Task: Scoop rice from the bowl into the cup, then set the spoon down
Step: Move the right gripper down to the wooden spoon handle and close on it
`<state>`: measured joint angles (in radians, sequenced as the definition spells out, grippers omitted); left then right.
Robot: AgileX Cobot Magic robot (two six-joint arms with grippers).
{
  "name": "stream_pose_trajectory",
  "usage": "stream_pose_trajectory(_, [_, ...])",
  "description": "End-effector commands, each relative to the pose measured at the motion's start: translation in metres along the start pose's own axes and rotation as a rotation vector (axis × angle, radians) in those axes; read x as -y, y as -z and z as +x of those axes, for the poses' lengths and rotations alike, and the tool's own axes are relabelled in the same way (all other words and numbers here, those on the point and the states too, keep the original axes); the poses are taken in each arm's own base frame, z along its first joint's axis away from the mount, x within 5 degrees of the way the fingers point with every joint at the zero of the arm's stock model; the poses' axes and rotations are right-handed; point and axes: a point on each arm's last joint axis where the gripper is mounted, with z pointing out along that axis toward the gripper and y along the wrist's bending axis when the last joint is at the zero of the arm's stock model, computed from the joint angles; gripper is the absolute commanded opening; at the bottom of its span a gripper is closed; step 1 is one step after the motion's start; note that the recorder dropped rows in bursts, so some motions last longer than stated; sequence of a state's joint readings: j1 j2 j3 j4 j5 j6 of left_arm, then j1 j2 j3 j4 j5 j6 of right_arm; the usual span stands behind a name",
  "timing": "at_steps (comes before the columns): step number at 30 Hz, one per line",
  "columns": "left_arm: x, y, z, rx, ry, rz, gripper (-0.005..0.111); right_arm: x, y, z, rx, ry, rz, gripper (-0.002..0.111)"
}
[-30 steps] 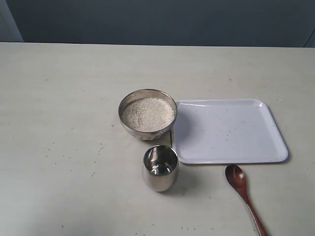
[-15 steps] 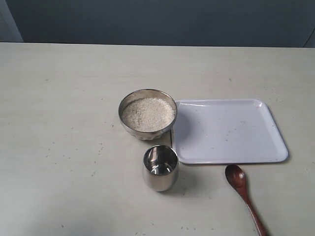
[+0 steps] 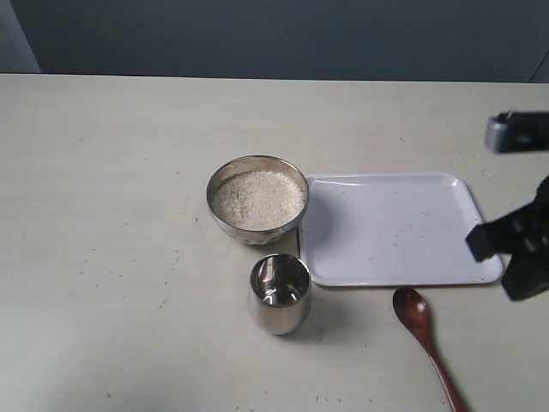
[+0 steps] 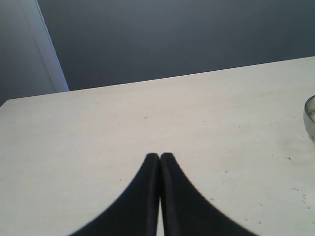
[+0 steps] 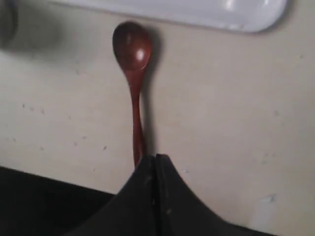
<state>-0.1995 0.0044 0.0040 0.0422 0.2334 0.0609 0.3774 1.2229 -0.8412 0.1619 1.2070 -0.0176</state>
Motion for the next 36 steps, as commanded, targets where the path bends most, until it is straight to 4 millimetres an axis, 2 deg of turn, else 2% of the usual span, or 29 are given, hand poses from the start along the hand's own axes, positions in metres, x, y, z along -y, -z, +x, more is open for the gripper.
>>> stream_pose_trajectory(1, [0.000, 0.001, -0.002, 0.010, 0.005, 0.002, 0.001, -0.022, -0.026, 0.013, -0.060, -0.006, -0.093, -0.001])
stream_pose_trajectory(4, [0.000, 0.001, -0.002, 0.010, 0.005, 0.002, 0.001, -0.029, -0.042, 0.022, -0.084, 0.006, -0.121, -0.001])
stream_pose_trajectory(10, [0.000, 0.001, -0.002, 0.010, 0.005, 0.002, 0.001, -0.025, -0.069, 0.039, -0.089, -0.043, -0.136, 0.000])
stream_pose_trajectory(12, [0.000, 0.001, -0.002, 0.010, 0.005, 0.002, 0.001, -0.023, -0.075, 0.045, -0.117, -0.052, -0.130, 0.009])
stream_pose_trajectory(14, [0.000, 0.001, -0.002, 0.010, 0.005, 0.002, 0.001, -0.022, -0.079, 0.049, -0.127, -0.057, -0.126, 0.023])
stream_pose_trajectory(16, [0.000, 0.001, -0.002, 0.010, 0.005, 0.002, 0.001, -0.021, -0.081, 0.049, -0.109, -0.061, -0.123, 0.039])
stream_pose_trajectory(18, [0.000, 0.001, -0.002, 0.010, 0.005, 0.002, 0.001, -0.021, -0.082, 0.046, -0.079, -0.063, -0.122, 0.047])
stream_pose_trajectory(23, [0.000, 0.001, -0.002, 0.010, 0.005, 0.002, 0.001, -0.018, -0.089, 0.040, -0.057, -0.061, -0.092, 0.047])
stream_pose_trajectory(36, [0.000, 0.001, -0.002, 0.010, 0.005, 0.002, 0.001, -0.010, -0.144, 0.028, -0.254, -0.111, -0.015, 0.047])
